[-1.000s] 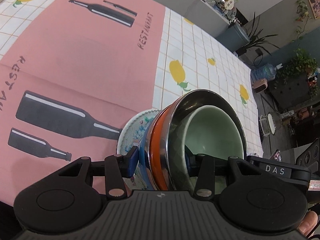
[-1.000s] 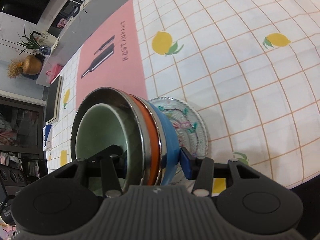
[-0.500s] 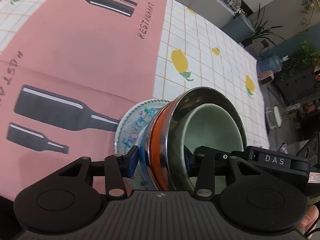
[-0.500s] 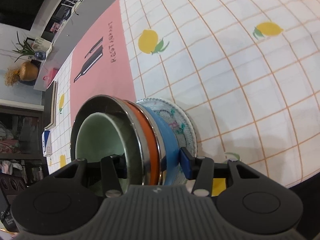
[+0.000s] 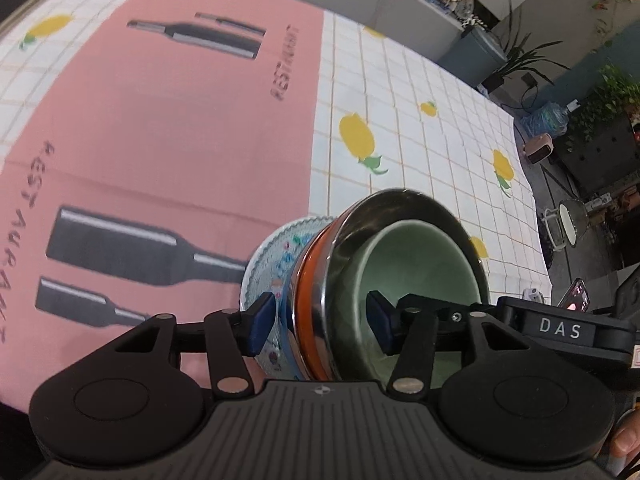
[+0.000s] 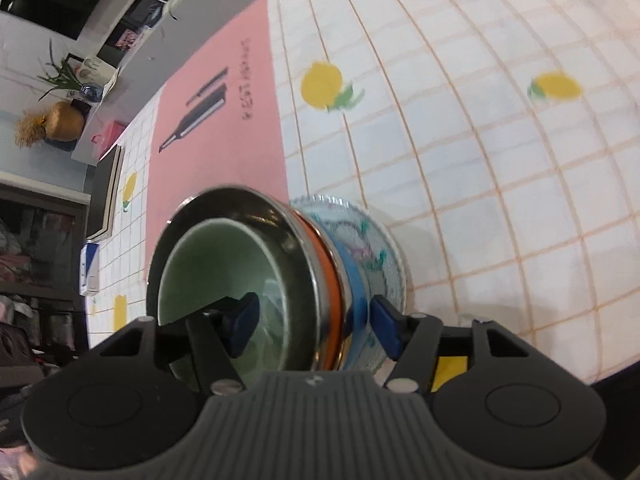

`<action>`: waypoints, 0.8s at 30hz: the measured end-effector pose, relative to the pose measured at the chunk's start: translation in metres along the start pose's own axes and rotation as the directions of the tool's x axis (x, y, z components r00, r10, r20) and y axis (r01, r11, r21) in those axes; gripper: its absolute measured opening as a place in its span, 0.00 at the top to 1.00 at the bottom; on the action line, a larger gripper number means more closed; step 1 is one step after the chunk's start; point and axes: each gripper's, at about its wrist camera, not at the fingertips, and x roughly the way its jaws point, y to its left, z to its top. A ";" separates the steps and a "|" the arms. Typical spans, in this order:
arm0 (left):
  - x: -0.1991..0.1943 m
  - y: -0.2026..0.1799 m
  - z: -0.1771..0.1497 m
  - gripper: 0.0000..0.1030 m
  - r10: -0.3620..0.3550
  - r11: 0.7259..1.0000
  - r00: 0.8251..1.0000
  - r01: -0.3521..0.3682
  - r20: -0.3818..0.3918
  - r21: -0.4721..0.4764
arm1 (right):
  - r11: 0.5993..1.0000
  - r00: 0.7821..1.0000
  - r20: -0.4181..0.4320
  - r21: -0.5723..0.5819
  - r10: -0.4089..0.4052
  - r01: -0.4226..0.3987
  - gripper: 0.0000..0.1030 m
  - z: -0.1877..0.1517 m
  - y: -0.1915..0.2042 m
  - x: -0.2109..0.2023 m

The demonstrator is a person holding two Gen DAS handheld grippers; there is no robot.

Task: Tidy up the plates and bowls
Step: 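Open both grippers and lift them off the bowl stack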

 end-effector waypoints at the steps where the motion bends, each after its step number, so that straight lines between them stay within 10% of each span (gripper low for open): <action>1: -0.002 -0.001 0.000 0.39 -0.003 1.000 1.000 0.003 0.010 0.011 | 1.000 1.000 0.017 -0.023 -0.018 0.018 0.34 0.000 0.003 -0.003; 12: -0.067 -0.025 -0.004 0.39 0.012 0.969 0.968 -0.073 0.250 0.235 | 0.961 0.964 0.252 -0.235 -0.087 0.148 0.27 -0.011 0.041 -0.051; 24: -0.130 -0.052 -0.041 0.39 0.091 0.834 0.831 -0.365 0.549 0.414 | 0.885 0.904 0.424 -0.400 -0.054 0.240 0.26 -0.051 0.087 -0.097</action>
